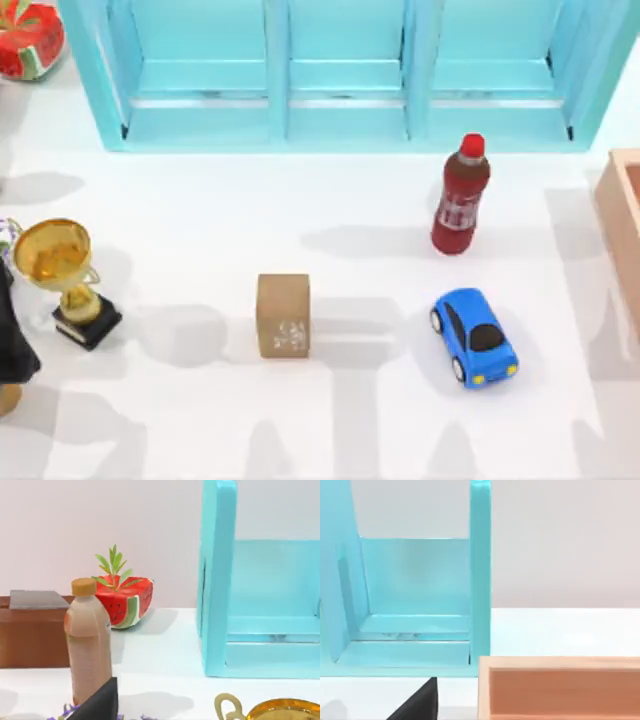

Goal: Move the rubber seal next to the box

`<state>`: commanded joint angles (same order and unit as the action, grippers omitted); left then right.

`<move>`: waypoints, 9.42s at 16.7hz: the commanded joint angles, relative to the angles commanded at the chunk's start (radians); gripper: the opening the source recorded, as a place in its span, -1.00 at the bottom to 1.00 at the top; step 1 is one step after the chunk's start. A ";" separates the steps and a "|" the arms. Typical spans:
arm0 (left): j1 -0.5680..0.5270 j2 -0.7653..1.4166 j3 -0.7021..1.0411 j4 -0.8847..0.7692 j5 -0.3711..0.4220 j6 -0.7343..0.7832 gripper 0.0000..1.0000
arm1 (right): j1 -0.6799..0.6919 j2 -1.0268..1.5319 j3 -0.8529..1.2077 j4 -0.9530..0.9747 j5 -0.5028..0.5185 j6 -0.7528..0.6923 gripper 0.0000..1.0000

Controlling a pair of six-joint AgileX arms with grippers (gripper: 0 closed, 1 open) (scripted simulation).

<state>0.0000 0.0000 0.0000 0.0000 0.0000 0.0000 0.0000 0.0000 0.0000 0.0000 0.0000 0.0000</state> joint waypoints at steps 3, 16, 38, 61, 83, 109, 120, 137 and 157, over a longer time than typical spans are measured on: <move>0.000 0.000 0.000 0.000 0.000 0.000 1.00 | 0.003 0.005 0.007 -0.003 0.001 0.002 1.00; 0.000 0.000 0.000 0.000 0.000 0.000 1.00 | 0.308 0.662 0.833 -0.409 0.091 0.222 1.00; 0.000 0.000 0.000 0.000 0.000 0.000 1.00 | 0.824 2.313 2.464 -1.490 0.052 0.796 1.00; 0.000 0.000 0.000 0.000 0.000 0.000 1.00 | 0.849 2.493 2.335 -1.410 0.002 0.871 1.00; 0.000 0.000 0.000 0.000 0.000 0.000 1.00 | 0.854 2.466 2.090 -1.192 0.002 0.876 -0.66; 0.000 0.000 0.000 0.000 0.000 0.000 1.00 | 0.820 2.424 2.229 -1.375 0.000 0.845 -1.00; 0.000 0.000 0.000 0.000 0.000 0.000 1.00 | 0.487 1.689 1.488 -1.371 -0.003 0.502 -1.00; 0.000 0.000 0.000 0.000 0.000 0.000 1.00 | 0.337 1.482 1.181 -1.273 -0.004 0.345 -1.00; 0.000 0.000 0.000 0.000 0.000 0.000 1.00 | 0.340 1.496 1.033 -1.114 -0.004 0.349 0.06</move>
<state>0.0000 0.0000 0.0000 0.0000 0.0000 0.0000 0.3400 1.4955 1.0334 -1.1142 -0.0043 0.3487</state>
